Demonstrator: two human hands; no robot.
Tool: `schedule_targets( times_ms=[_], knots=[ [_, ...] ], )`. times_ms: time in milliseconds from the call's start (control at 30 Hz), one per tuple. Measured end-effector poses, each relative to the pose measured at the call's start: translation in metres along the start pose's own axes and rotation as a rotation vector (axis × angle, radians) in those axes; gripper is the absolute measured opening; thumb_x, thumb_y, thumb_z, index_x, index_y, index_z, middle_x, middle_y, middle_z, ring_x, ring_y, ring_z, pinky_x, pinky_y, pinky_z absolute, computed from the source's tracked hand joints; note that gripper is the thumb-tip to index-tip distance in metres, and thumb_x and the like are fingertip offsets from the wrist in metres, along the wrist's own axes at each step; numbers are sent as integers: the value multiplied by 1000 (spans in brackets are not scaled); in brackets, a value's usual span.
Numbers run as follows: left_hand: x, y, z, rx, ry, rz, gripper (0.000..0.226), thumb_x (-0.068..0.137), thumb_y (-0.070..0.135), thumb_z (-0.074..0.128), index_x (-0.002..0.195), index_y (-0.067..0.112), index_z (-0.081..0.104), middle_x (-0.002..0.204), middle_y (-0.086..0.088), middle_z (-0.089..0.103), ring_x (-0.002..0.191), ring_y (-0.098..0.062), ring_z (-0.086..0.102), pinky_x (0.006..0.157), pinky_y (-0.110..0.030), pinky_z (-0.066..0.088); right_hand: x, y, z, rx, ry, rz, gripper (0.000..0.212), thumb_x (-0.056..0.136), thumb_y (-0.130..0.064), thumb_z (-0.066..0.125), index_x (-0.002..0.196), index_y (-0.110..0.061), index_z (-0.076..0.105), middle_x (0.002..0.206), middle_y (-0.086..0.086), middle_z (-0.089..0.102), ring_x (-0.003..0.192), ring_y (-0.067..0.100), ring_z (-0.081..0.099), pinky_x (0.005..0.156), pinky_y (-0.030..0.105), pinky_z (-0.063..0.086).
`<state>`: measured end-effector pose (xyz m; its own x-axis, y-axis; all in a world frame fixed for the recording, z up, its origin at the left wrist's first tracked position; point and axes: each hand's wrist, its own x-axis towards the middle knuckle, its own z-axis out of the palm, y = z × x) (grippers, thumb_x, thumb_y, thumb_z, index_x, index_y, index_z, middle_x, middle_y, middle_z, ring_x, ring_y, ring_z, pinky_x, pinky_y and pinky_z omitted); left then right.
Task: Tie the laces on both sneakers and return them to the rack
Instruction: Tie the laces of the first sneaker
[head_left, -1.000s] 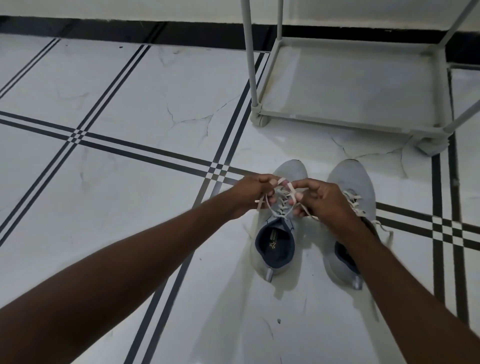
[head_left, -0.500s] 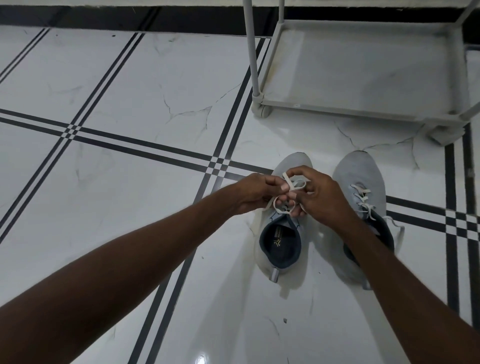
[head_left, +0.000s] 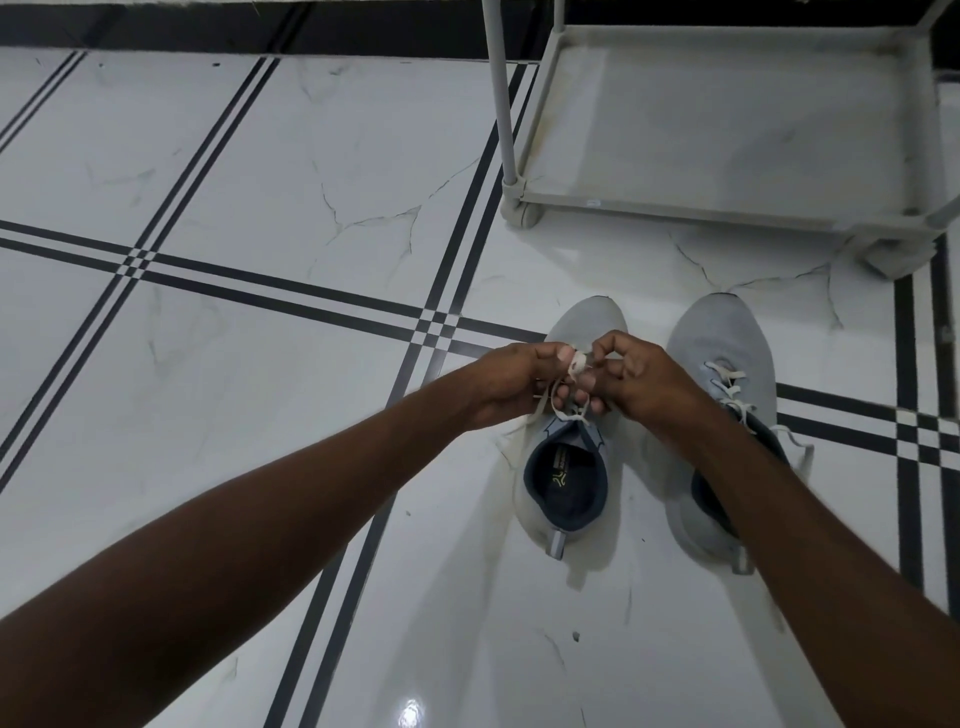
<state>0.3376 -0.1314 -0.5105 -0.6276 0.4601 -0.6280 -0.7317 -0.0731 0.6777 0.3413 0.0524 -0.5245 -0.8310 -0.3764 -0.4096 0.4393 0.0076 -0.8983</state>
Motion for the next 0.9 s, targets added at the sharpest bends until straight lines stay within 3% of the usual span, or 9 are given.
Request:
schedule_targets(
  times_ms=[100, 167, 267, 333, 433, 533, 667, 733, 900],
  knots=[
    [-2, 3, -5, 84, -35, -4, 23, 102, 17, 47, 103, 4, 67, 92, -6, 71, 77, -17, 57, 75, -27, 48, 2, 1, -4, 57, 1, 40, 20, 90, 3, 61, 85, -11, 48, 61, 6, 65, 47, 14, 53, 47, 20, 47],
    [-3, 7, -9, 189, -46, 9, 30, 99, 21, 55, 115, -3, 64, 100, -17, 68, 83, -24, 57, 80, -32, 52, 2, -2, -5, 70, -23, 79, 15, 91, 3, 59, 86, -9, 51, 62, 8, 64, 48, 14, 52, 47, 19, 47],
    [-5, 14, -15, 417, -34, 57, 37, 91, 25, 68, 111, -7, 65, 109, -37, 63, 91, -30, 62, 88, -38, 54, 3, -9, -4, 27, -16, 132, 8, 93, 5, 54, 95, -3, 55, 67, 12, 61, 50, 16, 52, 45, 20, 47],
    [-7, 21, -13, 614, 7, 148, 29, 84, 21, 76, 101, -3, 71, 102, -31, 70, 85, -24, 68, 84, -37, 56, 4, -14, -1, -32, 18, 171, 10, 94, 4, 52, 99, -2, 57, 69, 14, 61, 49, 15, 53, 44, 20, 48],
    [-3, 21, -6, 1007, 161, 364, 10, 74, 12, 82, 81, 9, 76, 75, -4, 75, 69, -7, 68, 69, -27, 55, 6, -17, 1, -125, 50, 220, 15, 92, 6, 48, 99, -2, 59, 72, 17, 62, 50, 18, 54, 46, 23, 50],
    [-2, 10, 4, 1189, 320, 558, 8, 72, 10, 77, 70, 10, 70, 66, 3, 69, 61, -12, 64, 57, -30, 50, 6, -21, 3, -196, -6, 279, 27, 90, 10, 41, 101, 0, 64, 73, 16, 64, 48, 16, 53, 47, 24, 45],
    [-3, -12, 10, 1164, 485, 669, 11, 77, 19, 68, 70, 13, 63, 71, 3, 65, 66, -18, 61, 59, -41, 51, 5, -20, -2, -104, -135, 389, 38, 92, 11, 34, 112, -3, 64, 70, 11, 69, 35, 7, 30, 38, 19, 27],
    [-4, -22, 10, 1043, 553, 652, 14, 75, 21, 71, 70, 12, 62, 74, 0, 65, 68, -21, 62, 62, -45, 53, 4, -18, -4, -118, -75, 392, 29, 94, 6, 45, 108, -6, 68, 59, 3, 64, 34, 5, 28, 36, 18, 29],
    [-15, -31, 4, 680, 646, 450, 21, 68, 17, 83, 65, 13, 63, 74, -8, 70, 70, -24, 66, 69, -44, 57, -10, -10, 11, -569, 274, 42, 5, 79, -14, 78, 80, -9, 77, 56, 4, 70, 46, 14, 64, 51, 27, 56]
  ],
)
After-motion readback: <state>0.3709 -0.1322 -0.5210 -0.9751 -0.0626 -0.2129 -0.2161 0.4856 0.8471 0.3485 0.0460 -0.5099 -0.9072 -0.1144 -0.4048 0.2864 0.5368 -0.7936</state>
